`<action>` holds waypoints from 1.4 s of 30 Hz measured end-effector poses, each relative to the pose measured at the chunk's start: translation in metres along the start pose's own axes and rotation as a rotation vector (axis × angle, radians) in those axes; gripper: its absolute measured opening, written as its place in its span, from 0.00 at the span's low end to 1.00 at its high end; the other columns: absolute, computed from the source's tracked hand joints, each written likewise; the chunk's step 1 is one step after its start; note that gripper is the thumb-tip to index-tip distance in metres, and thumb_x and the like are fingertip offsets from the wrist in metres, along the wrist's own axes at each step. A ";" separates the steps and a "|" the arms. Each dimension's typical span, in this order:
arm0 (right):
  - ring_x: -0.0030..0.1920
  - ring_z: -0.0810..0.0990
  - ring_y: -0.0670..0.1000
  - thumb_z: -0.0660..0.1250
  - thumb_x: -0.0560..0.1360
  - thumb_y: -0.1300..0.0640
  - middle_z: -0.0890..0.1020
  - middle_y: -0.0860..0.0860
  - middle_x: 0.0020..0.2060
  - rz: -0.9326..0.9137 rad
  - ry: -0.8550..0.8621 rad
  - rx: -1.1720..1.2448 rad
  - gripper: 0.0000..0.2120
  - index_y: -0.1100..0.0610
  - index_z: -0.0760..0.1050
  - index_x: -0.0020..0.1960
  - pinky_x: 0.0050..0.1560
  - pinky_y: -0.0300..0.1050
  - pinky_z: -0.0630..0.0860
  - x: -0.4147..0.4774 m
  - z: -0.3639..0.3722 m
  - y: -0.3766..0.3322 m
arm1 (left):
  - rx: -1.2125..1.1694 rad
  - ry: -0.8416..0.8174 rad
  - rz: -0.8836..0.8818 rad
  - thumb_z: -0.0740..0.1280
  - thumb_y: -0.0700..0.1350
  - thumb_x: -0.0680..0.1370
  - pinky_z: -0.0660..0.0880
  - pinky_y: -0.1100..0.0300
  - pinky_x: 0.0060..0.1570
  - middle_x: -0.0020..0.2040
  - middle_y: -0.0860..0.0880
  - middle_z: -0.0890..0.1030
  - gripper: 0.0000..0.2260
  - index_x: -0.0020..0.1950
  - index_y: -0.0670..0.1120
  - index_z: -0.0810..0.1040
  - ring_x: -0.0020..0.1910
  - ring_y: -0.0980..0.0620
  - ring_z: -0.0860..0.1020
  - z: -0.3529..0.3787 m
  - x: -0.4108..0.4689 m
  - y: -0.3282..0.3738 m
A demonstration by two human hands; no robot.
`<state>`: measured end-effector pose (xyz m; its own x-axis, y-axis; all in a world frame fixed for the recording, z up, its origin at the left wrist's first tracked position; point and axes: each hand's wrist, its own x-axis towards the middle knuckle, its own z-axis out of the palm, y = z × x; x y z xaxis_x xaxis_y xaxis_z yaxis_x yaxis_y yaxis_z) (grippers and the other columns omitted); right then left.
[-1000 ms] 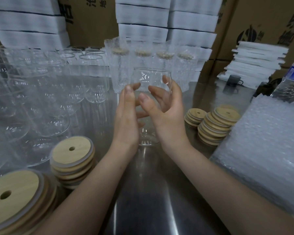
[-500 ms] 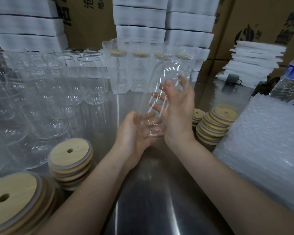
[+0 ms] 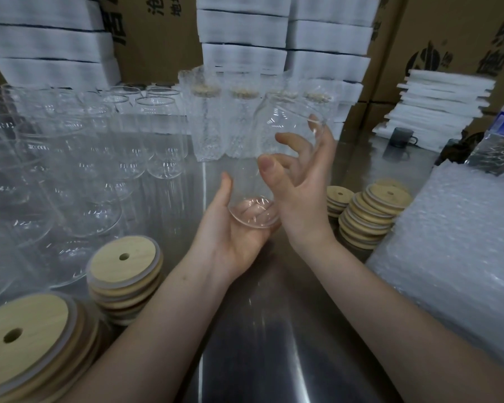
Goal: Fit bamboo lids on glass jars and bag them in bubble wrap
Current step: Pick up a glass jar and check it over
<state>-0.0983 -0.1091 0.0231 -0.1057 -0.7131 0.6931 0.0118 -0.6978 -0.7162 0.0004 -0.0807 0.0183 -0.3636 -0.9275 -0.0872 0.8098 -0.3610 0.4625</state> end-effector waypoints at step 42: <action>0.58 0.79 0.50 0.75 0.67 0.48 0.71 0.58 0.63 -0.013 -0.004 -0.065 0.40 0.48 0.55 0.70 0.60 0.59 0.78 -0.005 0.003 -0.010 | 0.085 0.220 0.149 0.64 0.60 0.78 0.74 0.50 0.66 0.66 0.38 0.75 0.25 0.61 0.40 0.72 0.66 0.42 0.75 -0.007 0.004 0.005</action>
<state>-0.0946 -0.0987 0.0269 -0.1011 -0.7044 0.7026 -0.0538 -0.7013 -0.7108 0.0061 -0.0866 0.0142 -0.1272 -0.9720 -0.1976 0.8022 -0.2180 0.5559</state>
